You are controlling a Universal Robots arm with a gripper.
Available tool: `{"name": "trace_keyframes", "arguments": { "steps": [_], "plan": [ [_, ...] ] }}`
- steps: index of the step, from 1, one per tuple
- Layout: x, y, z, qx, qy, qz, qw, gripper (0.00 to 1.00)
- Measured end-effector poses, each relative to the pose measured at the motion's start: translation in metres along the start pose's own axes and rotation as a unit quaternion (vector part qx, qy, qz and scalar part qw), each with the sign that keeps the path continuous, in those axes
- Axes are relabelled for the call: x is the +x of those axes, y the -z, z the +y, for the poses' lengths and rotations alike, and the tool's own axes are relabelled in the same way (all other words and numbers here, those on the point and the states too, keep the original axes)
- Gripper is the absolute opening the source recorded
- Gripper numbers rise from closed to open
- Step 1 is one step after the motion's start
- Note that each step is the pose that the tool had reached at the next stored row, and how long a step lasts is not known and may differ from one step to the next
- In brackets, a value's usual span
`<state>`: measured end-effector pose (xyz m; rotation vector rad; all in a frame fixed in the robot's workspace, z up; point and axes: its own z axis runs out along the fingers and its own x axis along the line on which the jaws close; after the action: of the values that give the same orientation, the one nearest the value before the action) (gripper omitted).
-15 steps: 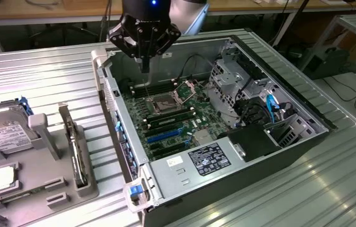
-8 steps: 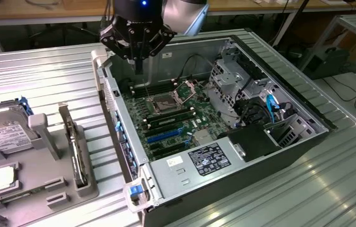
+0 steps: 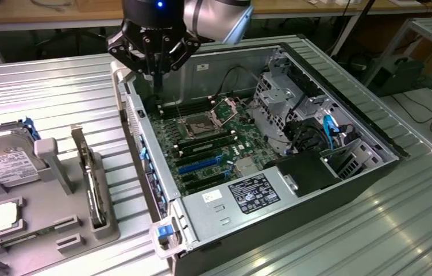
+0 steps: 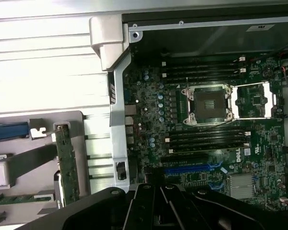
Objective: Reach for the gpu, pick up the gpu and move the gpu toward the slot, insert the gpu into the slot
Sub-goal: 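Reach for the gpu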
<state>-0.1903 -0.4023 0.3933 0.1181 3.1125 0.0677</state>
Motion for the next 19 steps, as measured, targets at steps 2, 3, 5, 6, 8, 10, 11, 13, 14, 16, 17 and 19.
{"name": "trace_keyframes", "arguments": {
  "steps": [2,3,5,6,8,10,11,13,14,16,17,19],
  "plan": [
    [0.006,0.0002,-0.0008,0.0,0.0,0.0,1.0,0.11],
    [0.009,0.0003,-0.0012,0.0,0.0,0.0,1.0,0.11],
    [0.018,0.0006,-0.0025,0.0,0.0,0.0,1.0,0.11],
    [0.021,0.0006,-0.0029,0.0,0.0,0.0,1.0,0.11],
    [0.028,0.0009,-0.004,0.0,0.0,0.0,1.0,0.11],
    [0.035,0.0011,-0.005,0.0,0.0,0.0,1.0,0.11],
    [0.038,0.0012,-0.0055,0.0001,0.0,0.0,1.0,0.11],
    [0.044,0.0014,-0.0065,0.0,0.0,0.0,1.0,0.11],
    [0.047,0.0015,-0.0069,0.0,0.0,0.0,1.0,0.11],
    [0.056,0.0018,-0.0084,0.0,0.0,0.0,1.0,0.11],
    [0.059,0.0019,-0.009,0.0,0.0,0.0,1.0,0.11],
    [0.066,0.0021,-0.0102,0.0,0.0,0.0,1.0,0.11]
  ]
}}
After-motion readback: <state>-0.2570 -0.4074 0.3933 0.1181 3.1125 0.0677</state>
